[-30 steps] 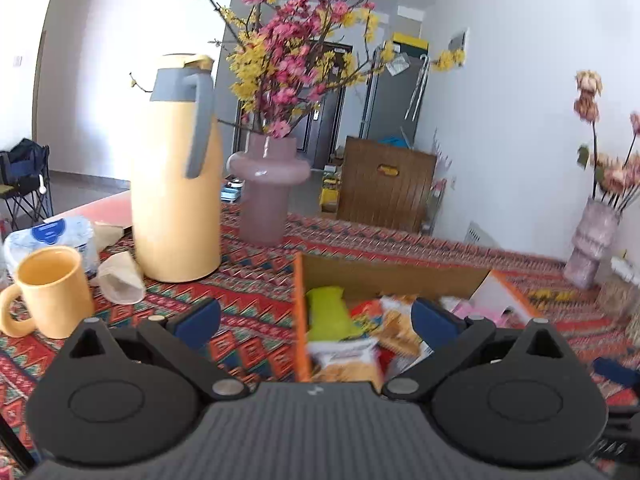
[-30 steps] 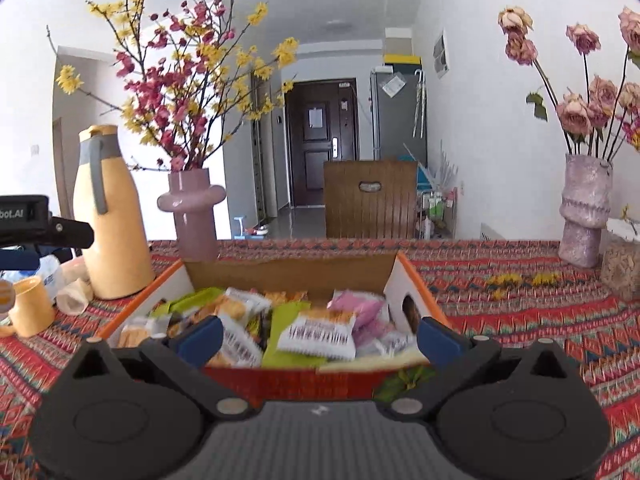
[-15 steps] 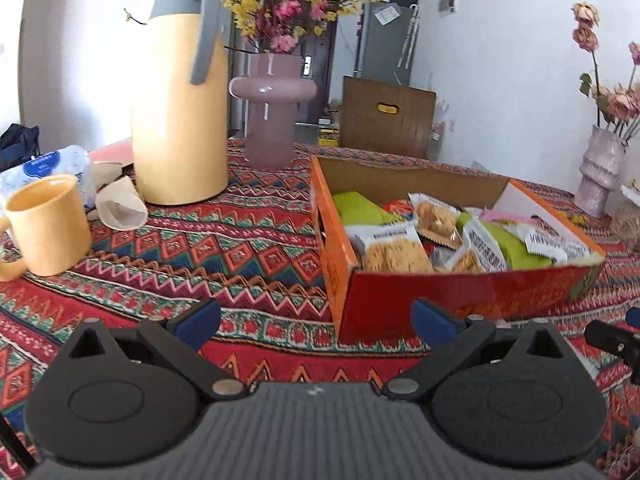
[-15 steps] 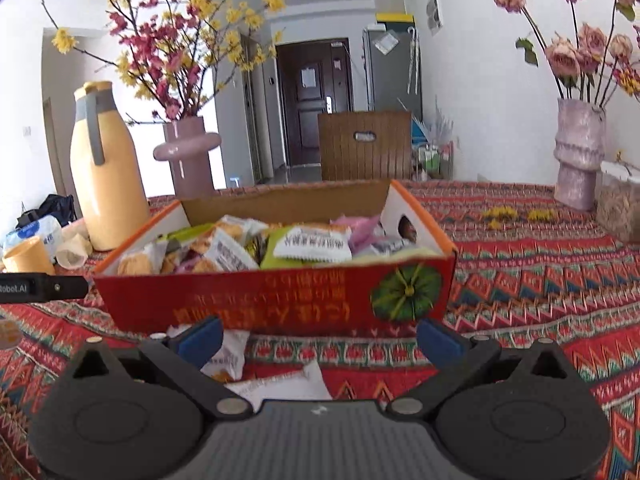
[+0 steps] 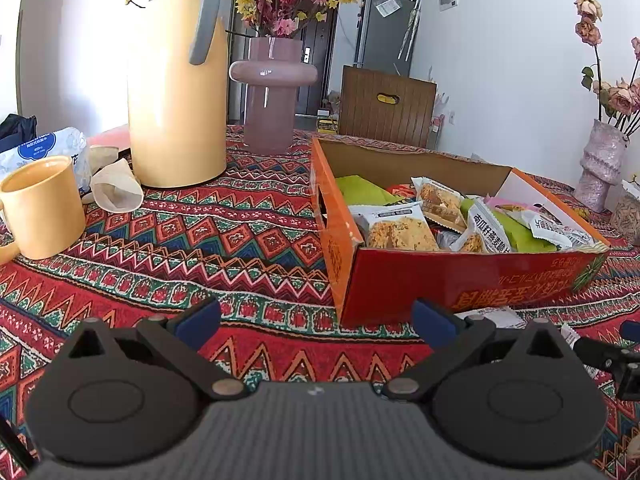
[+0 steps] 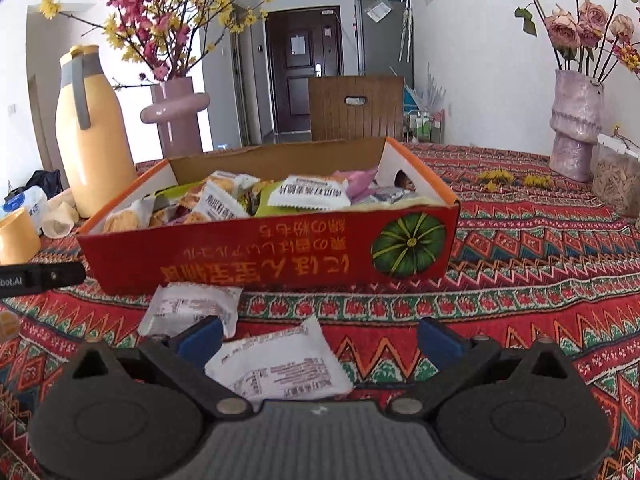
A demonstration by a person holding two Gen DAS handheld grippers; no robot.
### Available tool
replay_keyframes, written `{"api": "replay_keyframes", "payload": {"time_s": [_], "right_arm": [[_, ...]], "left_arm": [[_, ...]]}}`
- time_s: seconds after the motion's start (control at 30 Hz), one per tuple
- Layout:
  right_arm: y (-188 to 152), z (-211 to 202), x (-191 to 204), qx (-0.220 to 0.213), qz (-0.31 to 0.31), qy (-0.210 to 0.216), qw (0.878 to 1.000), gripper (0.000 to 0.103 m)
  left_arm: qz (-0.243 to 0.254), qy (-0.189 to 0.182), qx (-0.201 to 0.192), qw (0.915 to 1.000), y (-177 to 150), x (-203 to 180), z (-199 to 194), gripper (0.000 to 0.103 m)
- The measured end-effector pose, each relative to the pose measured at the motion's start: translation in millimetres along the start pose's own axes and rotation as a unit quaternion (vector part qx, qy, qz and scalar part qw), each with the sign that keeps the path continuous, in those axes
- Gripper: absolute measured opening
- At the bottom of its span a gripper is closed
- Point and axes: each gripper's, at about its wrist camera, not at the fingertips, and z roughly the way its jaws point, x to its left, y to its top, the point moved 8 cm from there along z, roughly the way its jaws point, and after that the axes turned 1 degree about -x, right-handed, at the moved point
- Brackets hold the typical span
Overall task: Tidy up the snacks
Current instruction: 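Grasp the white packet on the table with the right gripper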
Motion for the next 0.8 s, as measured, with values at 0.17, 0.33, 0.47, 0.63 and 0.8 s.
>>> {"api": "replay_keyframes", "payload": {"time_s": [0.17, 0.33, 0.47, 0.63, 0.8], "right_arm": [[-2, 6, 3, 0.016, -0.002, 0.000, 1.000, 0.103], [-9, 15, 12, 0.046, -0.024, 0.007, 0.999, 0.103], [-16, 27, 17, 0.075, -0.049, 0.006, 0.996, 0.103], [-15, 31, 16, 0.072, -0.050, 0.014, 0.996, 0.103], [-13, 34, 19, 0.076, -0.063, 0.026, 0.995, 0.103]], "left_arm": [[-0.002, 0.001, 0.003, 1.0000, 0, 0, 1, 0.103], [-0.004, 0.001, 0.005, 1.0000, 0, 1, 2, 0.103], [-0.006, 0.000, 0.006, 1.0000, 0, 2, 2, 0.103], [-0.007, 0.002, 0.008, 0.9999, -1, 2, 2, 0.103], [-0.008, 0.002, 0.010, 0.9999, -1, 2, 3, 0.103]]}}
